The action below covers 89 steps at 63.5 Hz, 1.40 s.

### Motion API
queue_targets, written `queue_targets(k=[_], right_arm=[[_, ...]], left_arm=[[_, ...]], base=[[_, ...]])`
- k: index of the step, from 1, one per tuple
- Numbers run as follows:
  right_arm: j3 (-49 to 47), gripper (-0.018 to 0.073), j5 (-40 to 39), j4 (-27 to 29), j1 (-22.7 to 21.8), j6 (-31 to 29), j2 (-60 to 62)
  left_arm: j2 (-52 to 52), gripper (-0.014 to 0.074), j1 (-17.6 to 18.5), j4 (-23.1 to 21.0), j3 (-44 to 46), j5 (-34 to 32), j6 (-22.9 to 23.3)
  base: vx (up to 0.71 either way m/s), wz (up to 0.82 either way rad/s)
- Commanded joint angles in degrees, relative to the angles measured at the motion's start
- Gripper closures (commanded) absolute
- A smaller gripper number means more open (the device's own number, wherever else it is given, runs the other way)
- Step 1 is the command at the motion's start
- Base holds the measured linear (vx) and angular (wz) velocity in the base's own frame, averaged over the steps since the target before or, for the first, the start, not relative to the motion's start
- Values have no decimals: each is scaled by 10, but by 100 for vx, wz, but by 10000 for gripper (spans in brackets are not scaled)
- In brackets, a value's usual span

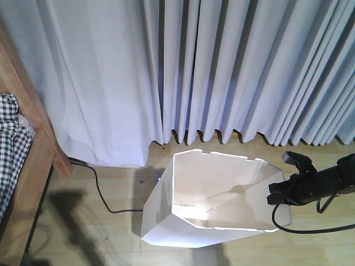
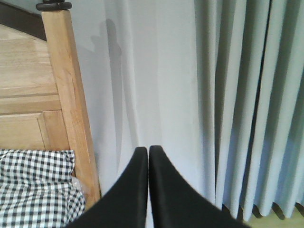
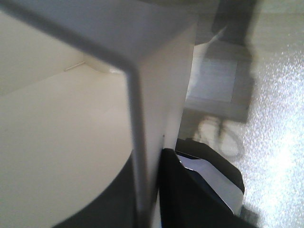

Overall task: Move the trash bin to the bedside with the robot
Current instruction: 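Drive closer to the bed end by the curtains holding the bin, then lower the held bin onto the floor beside the bed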

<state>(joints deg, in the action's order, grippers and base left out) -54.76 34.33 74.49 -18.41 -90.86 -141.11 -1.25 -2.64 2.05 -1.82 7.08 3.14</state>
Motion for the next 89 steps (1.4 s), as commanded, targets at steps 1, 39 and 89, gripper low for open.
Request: queue_targets(k=[1,39,89], right_arm=[[-4,564,143,25,-2,-4,41],[-4,564,143,25,-2,-4,41],[-4,564,154,35,0,-4,41]], left_arm=[[-3,603,0,-1,14,-42,3],[-3,603,0,-1,14,-42,3],[-3,603,0,-1,14,-42,3]], base=[[16,3],[13,1],[2,-1]])
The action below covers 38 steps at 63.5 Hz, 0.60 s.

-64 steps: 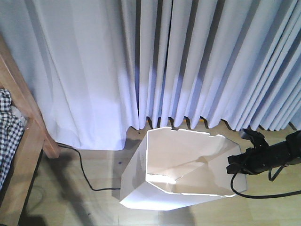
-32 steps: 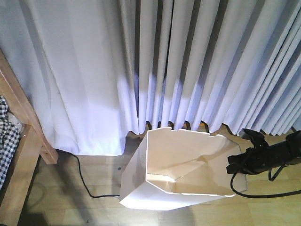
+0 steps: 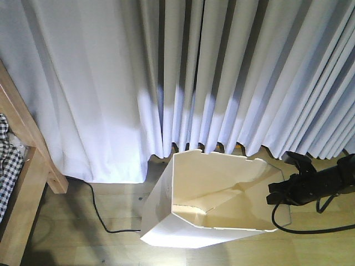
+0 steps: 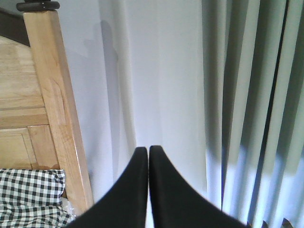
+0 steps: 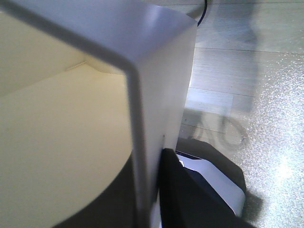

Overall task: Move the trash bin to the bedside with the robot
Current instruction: 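Lower the held bin onto the floor beside the bed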

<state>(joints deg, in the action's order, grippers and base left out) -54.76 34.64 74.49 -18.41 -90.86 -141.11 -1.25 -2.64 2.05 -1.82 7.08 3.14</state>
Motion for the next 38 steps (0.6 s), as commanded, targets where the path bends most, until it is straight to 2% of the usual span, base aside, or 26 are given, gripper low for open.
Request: queue_targets(k=[1,6,14,23,38], right_arm=[[-4,564,149,41,0,-5,40],[-7,564,125,42,0,-1,38],[-9,564,30,38,5,35,30],[-21,564,-52,-20,23,41,14],[-87,564,-74,-23,44,59,-49]], left_arm=[[-3,603,0,-1,14,-42,3],[-3,603,0,-1,14,-42,3],[-3,603,0,-1,14,-42,3],[-3,603,0,-1,14,-42,3],[-3,603,0,-1,14,-42,3]], base=[[0,0],[0,0],[0,0],[0,0],[0,0]])
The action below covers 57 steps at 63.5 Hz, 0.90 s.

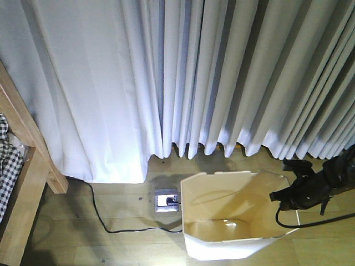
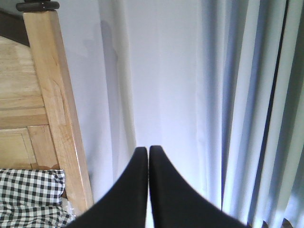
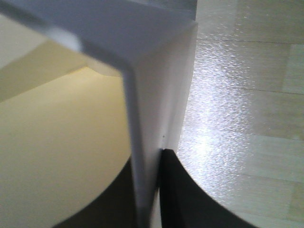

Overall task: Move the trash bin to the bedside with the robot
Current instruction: 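Lower the held bin onto the floor beside the bed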

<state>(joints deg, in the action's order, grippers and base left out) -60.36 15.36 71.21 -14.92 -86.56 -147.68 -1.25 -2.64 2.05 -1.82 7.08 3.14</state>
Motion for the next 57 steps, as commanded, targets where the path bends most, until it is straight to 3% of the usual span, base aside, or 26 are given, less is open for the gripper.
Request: queue_targets(k=[1,22,43,57], right_arm=[[-36,564,119,8,11,18,12],[-176,562,125,-39,34,108,-126],[-300,552,149,-166,80,220,-235],[-340,537,168,-184,81,255,-258]], left_arm=[[-3,603,0,-1,14,-42,3],[-3,603,0,-1,14,-42,3],[-3,603,0,-1,14,-42,3],[-3,603,0,-1,14,-42,3]], base=[[0,0],[0,0],[0,0],[0,0]])
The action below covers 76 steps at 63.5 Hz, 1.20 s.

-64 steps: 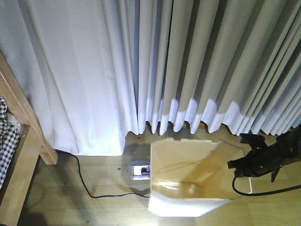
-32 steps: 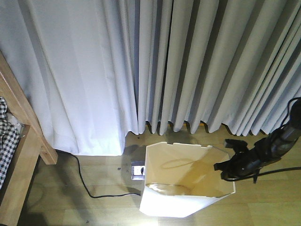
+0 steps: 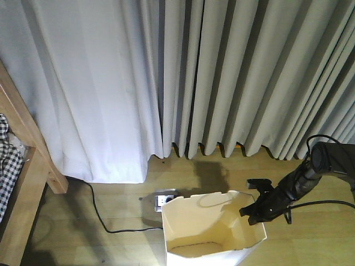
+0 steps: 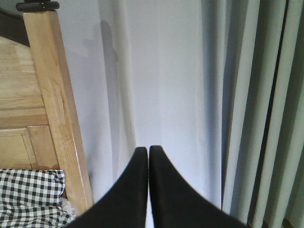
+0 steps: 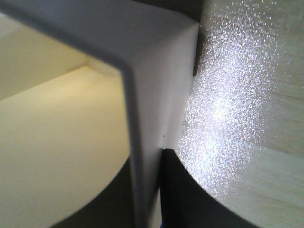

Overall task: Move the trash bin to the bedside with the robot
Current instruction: 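Lower the held bin onto the floor beside the bed, then open the right gripper and raise it away from the bin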

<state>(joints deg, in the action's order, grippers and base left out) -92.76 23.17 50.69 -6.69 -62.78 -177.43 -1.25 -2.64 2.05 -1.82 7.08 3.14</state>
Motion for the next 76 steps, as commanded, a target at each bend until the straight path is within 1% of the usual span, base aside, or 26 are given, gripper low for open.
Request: queue_targets(k=[1,12,20,27,37,44,60,66,70,76], right_arm=[[-17,533,90,19,-2,19,40],[-17,490,82,10,-2,33,34],[-17,428,82,5,-2,38,33],[-20,344,83,5,-2,39,33],[-20,172,90,5,-4,39,33],[-20,109,88,7,-4,39,33],[-21,104,97,9,-4,39,35],[-19,104,105,-14,-6,36,50],[-10,104,97,-24,-6,37,66],[24,104,56,-20,-5,38,110]], left_arm=[[-3,603,0,-1,14,-42,3],[-3,603,0,-1,14,-42,3],[-3,603,0,-1,14,-42,3],[-3,603,0,-1,14,-42,3],[-3,603,0,-1,14,-42,3],[-3,603,0,-1,14,-42,3],[-3,603,0,-1,14,-42,3],[-3,603,0,-1,14,-42,3],[-3,603,0,-1,14,-42,3],[-3,603,0,-1,14,-42,3]], base=[[0,0],[0,0],[0,0],[0,0],[0,0],[0,0],[0,0],[0,0],[0,0],[0,0]])
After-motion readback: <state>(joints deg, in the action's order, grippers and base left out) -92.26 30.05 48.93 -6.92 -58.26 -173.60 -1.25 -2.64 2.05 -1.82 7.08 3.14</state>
